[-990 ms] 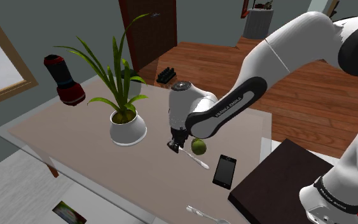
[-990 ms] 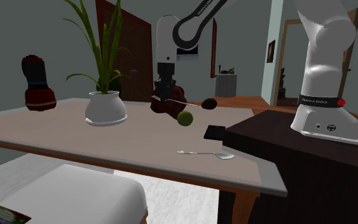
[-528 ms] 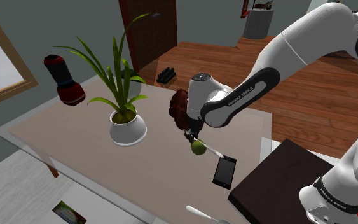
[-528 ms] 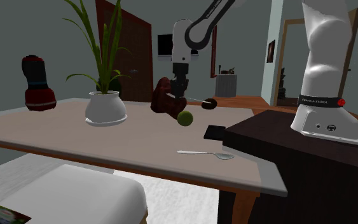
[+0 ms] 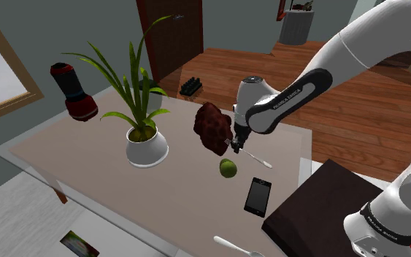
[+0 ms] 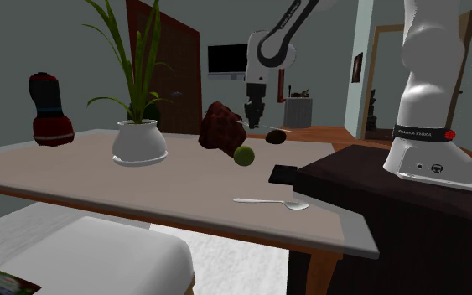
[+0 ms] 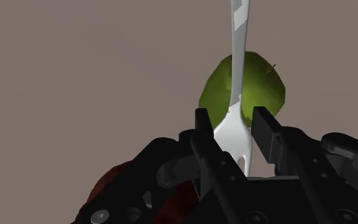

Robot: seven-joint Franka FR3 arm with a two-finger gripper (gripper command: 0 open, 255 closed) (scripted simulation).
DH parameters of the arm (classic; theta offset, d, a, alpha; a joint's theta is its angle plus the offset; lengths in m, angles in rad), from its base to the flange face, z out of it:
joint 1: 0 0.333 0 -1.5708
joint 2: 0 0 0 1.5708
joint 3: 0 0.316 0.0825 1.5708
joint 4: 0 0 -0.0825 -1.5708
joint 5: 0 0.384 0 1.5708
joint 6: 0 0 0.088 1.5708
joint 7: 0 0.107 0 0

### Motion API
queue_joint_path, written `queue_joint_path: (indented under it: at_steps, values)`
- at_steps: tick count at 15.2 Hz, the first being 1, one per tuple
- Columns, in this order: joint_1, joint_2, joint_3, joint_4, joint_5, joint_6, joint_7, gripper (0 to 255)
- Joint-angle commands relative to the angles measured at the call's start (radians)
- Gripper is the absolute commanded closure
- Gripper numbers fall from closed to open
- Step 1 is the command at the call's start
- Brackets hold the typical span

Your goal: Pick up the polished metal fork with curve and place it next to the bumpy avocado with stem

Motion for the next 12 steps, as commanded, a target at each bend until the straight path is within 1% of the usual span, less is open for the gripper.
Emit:
queue_joint_path:
  at_steps: [1, 6, 12]
  values:
    - [-0.039, -0.006, -0.016, -0.008, 0.013, 0.003, -0.067, 255]
    - [-0.127, -0.023, -0.054, -0.029, 0.043, 0.006, -0.215, 255]
    - [-0.226, -0.017, -0.106, -0.015, 0.068, -0.004, -0.386, 255]
